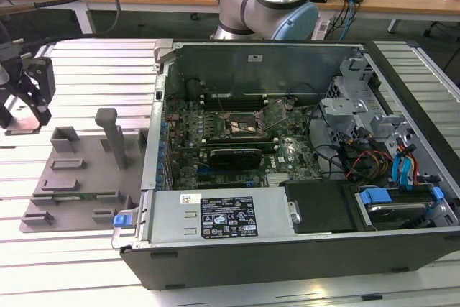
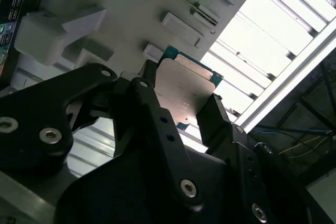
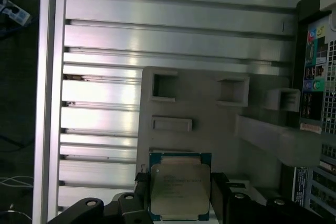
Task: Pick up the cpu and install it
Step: 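Pick up the cpu and move it towards the insertion slot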
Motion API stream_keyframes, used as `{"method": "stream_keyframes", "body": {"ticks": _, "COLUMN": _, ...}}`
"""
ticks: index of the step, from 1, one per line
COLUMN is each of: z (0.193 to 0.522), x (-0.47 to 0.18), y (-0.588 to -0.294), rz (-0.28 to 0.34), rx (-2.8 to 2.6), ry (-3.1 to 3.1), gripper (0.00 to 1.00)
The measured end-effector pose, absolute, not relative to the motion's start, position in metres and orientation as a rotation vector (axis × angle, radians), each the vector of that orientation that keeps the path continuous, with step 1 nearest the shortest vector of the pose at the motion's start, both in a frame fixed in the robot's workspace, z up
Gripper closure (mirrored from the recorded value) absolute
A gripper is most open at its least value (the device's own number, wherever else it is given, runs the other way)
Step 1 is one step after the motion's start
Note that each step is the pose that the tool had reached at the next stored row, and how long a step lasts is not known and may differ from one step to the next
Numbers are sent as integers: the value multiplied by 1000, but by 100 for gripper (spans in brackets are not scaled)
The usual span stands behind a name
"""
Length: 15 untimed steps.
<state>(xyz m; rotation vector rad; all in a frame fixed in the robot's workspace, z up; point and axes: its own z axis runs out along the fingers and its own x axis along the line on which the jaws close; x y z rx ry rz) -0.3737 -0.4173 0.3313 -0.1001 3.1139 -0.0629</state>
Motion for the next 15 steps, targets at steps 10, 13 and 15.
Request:
{"method": "stream_keyframes", "body": {"ticks": 10, "z": 348, "x": -374, "y": -416, "rz": -63, "rx": -100, "ry": 3114, "gripper": 45}}
{"method": "stream_keyframes", "body": {"ticks": 13, "z": 352, "x": -374, "y": -410, "rz": -63, "rx": -100, "ry": 3114, "gripper": 45}}
{"method": "stream_keyframes", "body": {"ticks": 15, "z": 358, "x": -374, "y": -404, "rz": -63, "rx": -100, "ry": 3114, "gripper": 45}}
